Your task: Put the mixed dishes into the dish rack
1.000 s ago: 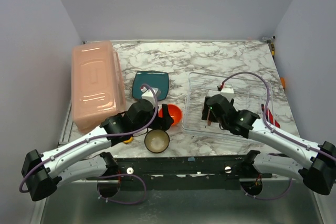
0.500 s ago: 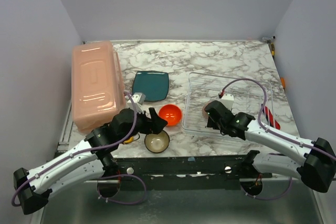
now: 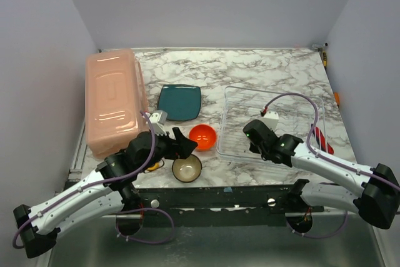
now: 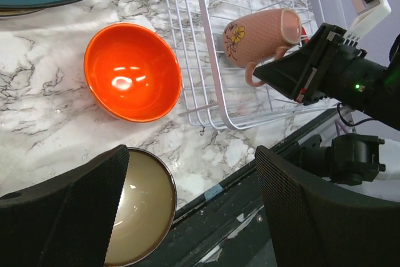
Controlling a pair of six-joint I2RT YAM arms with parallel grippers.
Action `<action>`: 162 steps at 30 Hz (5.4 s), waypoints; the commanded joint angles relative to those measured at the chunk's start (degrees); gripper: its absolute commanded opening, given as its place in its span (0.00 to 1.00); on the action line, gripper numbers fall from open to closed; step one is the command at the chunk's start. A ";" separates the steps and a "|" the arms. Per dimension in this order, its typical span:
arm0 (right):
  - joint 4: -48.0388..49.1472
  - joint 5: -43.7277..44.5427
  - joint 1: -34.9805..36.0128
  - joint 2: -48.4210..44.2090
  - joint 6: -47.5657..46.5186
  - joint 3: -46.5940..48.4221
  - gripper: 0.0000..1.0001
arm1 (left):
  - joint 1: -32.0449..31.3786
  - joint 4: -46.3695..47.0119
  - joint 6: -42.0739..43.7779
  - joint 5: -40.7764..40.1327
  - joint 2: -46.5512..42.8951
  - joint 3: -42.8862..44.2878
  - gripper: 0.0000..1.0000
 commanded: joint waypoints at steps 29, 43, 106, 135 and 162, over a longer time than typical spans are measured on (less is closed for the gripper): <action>-7.31 -3.97 0.15 2.99 -3.53 6.61 0.08 | 0.14 -1.35 -0.45 1.08 2.36 0.16 0.84; -5.56 -5.16 0.11 3.72 -5.30 6.93 0.36 | 0.14 -3.41 -0.44 0.78 6.48 1.22 0.86; 3.80 -24.49 0.11 -13.59 -16.09 11.39 1.00 | 15.53 -6.16 10.05 0.37 30.23 16.61 0.00; 33.68 -51.94 0.11 -10.91 -4.72 8.16 0.97 | 22.16 21.17 -9.59 37.74 11.90 5.73 0.00; 35.55 -52.70 0.11 -9.46 -4.02 9.44 0.95 | 22.12 18.31 -8.85 36.13 13.90 6.68 0.00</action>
